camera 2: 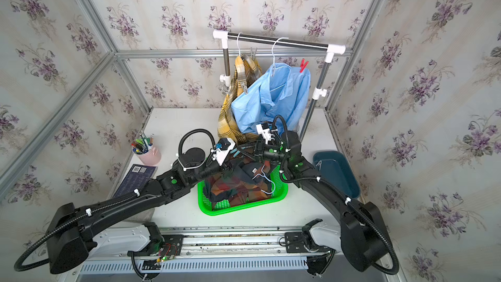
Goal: Remove the clothespins securing long-sleeve shirts to the hanger
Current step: Place the clamp in the storage box.
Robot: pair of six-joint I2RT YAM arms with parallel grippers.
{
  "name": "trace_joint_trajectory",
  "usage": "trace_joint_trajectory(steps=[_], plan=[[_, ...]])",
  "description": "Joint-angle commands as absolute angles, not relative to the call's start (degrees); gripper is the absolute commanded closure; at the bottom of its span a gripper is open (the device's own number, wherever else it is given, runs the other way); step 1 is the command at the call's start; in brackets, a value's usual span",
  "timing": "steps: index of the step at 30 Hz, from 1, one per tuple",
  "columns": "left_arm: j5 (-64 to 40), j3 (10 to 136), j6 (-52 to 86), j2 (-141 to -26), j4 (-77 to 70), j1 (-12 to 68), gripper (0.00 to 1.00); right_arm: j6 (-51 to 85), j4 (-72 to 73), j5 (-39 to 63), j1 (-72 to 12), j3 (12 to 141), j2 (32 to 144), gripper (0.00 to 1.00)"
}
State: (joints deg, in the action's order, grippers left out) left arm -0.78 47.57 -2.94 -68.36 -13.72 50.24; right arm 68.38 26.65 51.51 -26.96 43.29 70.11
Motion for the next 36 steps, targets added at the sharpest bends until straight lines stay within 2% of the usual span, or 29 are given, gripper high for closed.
trace_joint_trajectory(steps=[1, 4, 7, 14, 18, 23, 33, 35, 36], plan=[[1.5, 47.4, -2.3, -67.2, -13.5, 50.1, 0.23, 65.6, 25.2, 49.4, -26.8, 44.0, 69.6, 0.91], [5.1, 46.2, -1.7, -64.9, -13.4, 49.9, 0.10, 64.0, 21.4, 48.0, -24.6, 43.9, 68.4, 0.93], [8.4, 44.9, -1.2, -61.3, -11.7, 49.1, 0.04, 61.6, 15.9, 47.8, -17.4, 43.0, 65.8, 0.93], [9.0, 46.4, -1.0, -56.1, -0.2, 48.8, 0.02, 46.2, -8.6, 44.6, 15.2, 39.7, 60.5, 0.95], [7.8, 46.1, -0.9, -55.4, 1.8, 48.8, 0.02, 41.1, -11.6, 39.5, 28.1, 35.2, 61.3, 0.95], [6.3, 46.2, -0.8, -55.6, 1.8, 48.8, 0.02, 37.4, -10.4, 22.3, 31.2, 34.4, 64.0, 0.94], [4.6, 45.4, -0.3, -55.6, 1.5, 49.0, 0.02, 40.4, -1.8, 3.8, 31.3, 33.1, 70.6, 0.94], [4.6, 45.4, -0.5, -55.4, 1.6, 49.0, 0.01, 40.2, -1.0, 3.6, 31.3, 33.0, 71.7, 0.85], [4.7, 45.4, -0.5, -55.4, 1.5, 49.0, 0.01, 39.9, -0.7, 4.1, 31.2, 33.0, 72.6, 0.77]])
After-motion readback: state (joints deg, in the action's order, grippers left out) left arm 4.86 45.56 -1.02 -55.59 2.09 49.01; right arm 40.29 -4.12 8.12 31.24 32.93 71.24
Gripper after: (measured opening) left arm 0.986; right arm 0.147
